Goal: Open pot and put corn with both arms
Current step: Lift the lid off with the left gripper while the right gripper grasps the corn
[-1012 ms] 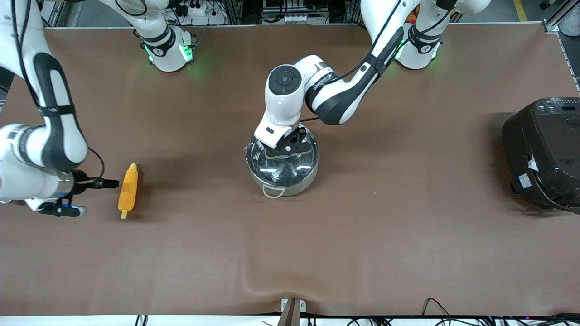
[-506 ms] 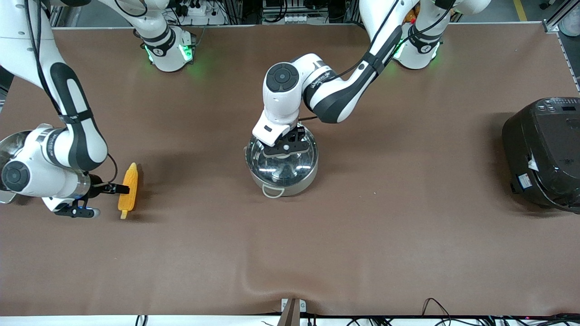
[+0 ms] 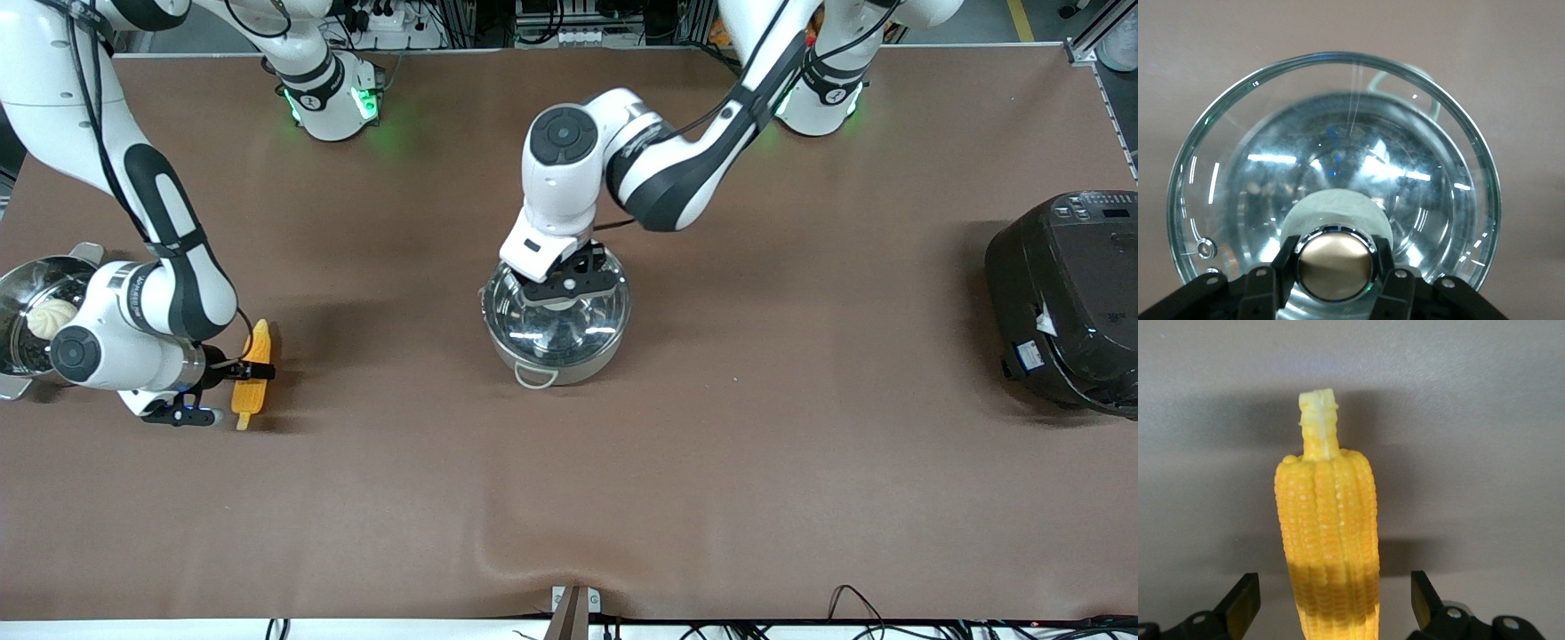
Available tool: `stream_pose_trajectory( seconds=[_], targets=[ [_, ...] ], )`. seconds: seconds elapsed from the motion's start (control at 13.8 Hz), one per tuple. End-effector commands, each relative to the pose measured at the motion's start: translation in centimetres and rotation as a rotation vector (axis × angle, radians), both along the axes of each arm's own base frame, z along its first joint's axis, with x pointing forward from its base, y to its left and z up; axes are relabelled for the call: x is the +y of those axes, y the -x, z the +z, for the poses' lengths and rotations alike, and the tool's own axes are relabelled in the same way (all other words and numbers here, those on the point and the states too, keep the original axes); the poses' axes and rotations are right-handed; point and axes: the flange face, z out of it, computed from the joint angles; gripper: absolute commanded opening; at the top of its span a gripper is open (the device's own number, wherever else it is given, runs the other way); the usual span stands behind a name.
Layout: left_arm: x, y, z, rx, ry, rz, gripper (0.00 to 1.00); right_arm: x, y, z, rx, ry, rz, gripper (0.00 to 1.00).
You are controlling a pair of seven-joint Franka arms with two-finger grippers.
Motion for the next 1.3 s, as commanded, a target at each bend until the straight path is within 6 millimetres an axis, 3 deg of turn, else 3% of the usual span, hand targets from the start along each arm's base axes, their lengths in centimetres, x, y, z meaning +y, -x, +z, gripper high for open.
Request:
stream_pose_trajectory(
  seconds=[0.0,0.14,0.22,0.29,0.51,0.8,0.94,1.23],
  targets=[
    [3.8,-1.0,5.6,-0.029,-0.028,0.026,0.0,-0.2,0.0,-0.4,-0.005,0.001,0.008,1.0],
    [7.9,-2.7,8.2,-0.018,-0.062,-0.006,0.0,-0.4,0.0,-0.4,-0.005,0.001,0.005,0.25],
    [9.9,-3.6,9.1,-0.018,-0.067,-0.005,0.0,-0.2,0.0,-0.4,-0.005,0.002,0.009,0.1],
    [11.8,-4.6,9.6,-0.02,-0.069,0.011,0.0,-0.1,0.0,-0.4,-0.005,0.002,0.01,0.02],
    [16.8,-7.4,7.9,0.008,-0.101,0.014,0.01,0.0,0.0,-0.3,-0.006,0.004,0.014,0.0],
    [26.0,-10.9,5.7,0.056,-0.134,-0.07,0.02,0.0,-0.3,1.0,-0.018,0.005,0.016,0.0],
    [30.9,-12.4,4.0,0.088,-0.138,-0.102,0.02,0.6,-0.7,3.1,-0.039,0.01,0.022,0.0],
    [36.8,-11.9,-2.1,0.071,-0.128,-0.152,0.02,3.9,-1.9,7.7,-0.027,0.008,0.063,0.0]
  ],
)
